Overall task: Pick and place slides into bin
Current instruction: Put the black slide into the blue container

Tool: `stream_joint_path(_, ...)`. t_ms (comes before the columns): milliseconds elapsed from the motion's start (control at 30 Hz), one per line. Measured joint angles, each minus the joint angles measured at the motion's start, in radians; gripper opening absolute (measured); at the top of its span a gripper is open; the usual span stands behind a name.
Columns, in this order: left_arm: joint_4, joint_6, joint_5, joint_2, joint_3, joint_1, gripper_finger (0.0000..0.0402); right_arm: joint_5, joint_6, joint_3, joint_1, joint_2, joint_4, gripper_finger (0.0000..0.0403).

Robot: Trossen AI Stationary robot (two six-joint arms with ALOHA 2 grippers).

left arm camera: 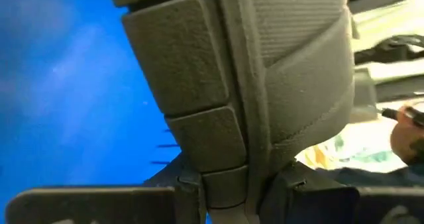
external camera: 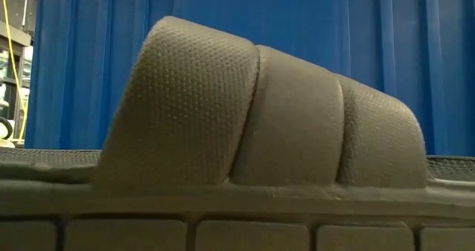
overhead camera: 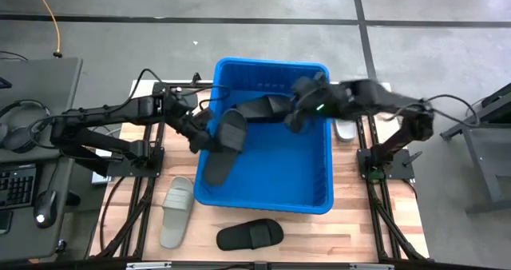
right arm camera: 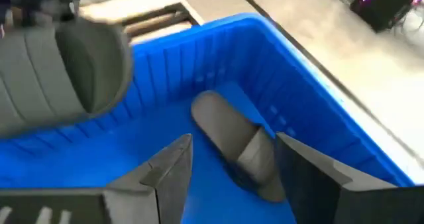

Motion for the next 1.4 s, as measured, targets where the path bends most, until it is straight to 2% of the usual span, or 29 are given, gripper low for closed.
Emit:
stream_joint_path(67,0.037,0.005,0.051,-0.003,0.010,-0.002,0.0070,-0.038,0.023,0.006,-0.003,-0.040,0.028,0.0201)
stream_joint_path(167,0.072,0.037,0.160,0.008,0.036,-0.003,0.0070,-0.168,0.038,0.006,-0.010,-0.059,0.066,0.0201)
stream_joint_path(267,0.143,0.045,0.245,0.023,0.070,-0.001,0.0070,-0.364,0.043,0.001,-0.036,-0.055,0.111,0.0201)
stream_joint_path(400,0.156,0.044,0.245,0.054,0.131,-0.002,0.0070,-0.670,0.144,0.006,-0.085,-0.051,0.247,0.0202)
stream_joint_path(533,0.126,0.084,0.261,0.072,0.169,-0.002,0.0070,-0.817,0.169,0.002,-0.097,-0.026,0.286,0.0208)
stream_joint_path(967,0.156,0.109,0.297,0.093,0.170,-0.002,0.0070,-0.856,0.180,0.005,-0.126,0.035,0.303,0.0209)
stream_joint_path(1400,0.155,0.117,0.291,0.096,0.169,-0.002,0.0070,-1.018,0.182,0.003,-0.134,0.151,0.476,0.0208)
